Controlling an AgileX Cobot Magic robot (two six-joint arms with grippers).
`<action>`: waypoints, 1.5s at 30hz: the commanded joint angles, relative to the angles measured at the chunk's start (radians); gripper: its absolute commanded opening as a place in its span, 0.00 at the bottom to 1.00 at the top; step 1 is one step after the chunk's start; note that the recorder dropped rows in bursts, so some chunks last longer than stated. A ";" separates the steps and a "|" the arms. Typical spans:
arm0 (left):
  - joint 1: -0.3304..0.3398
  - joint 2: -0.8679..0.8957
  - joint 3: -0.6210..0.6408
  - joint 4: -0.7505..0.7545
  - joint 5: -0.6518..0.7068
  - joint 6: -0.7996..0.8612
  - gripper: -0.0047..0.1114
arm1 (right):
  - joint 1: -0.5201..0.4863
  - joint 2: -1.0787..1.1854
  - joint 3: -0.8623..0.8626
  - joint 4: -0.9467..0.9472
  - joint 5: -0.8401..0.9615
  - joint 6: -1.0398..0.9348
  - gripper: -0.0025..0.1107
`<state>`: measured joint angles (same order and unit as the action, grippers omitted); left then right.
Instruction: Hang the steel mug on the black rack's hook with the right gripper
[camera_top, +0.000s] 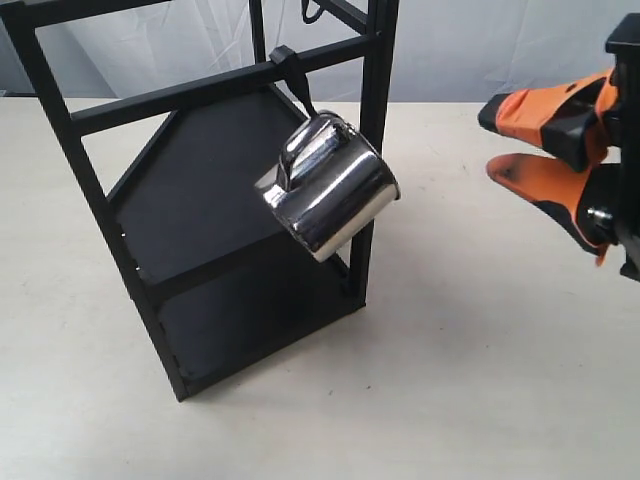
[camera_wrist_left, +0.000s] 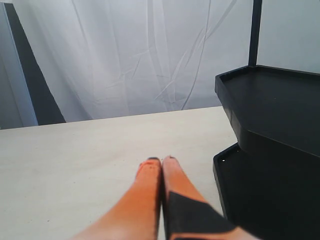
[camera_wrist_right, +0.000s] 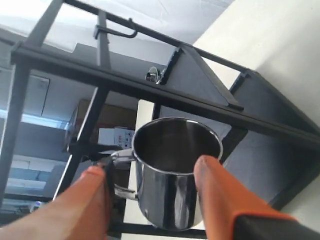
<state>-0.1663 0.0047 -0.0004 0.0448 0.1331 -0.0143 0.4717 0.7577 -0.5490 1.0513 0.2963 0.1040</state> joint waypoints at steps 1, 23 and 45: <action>-0.005 -0.005 0.000 0.000 -0.005 -0.002 0.05 | -0.005 -0.105 0.002 -0.162 0.061 -0.043 0.46; -0.005 -0.005 0.000 0.000 -0.005 -0.002 0.05 | -0.036 -0.203 0.097 -0.529 -0.008 -0.414 0.46; -0.005 -0.005 0.000 0.000 -0.005 -0.002 0.05 | -0.529 -0.722 0.549 -0.524 -0.136 -0.426 0.46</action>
<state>-0.1663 0.0047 -0.0004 0.0448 0.1331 -0.0143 -0.0133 0.0774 -0.0043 0.5351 0.1300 -0.3143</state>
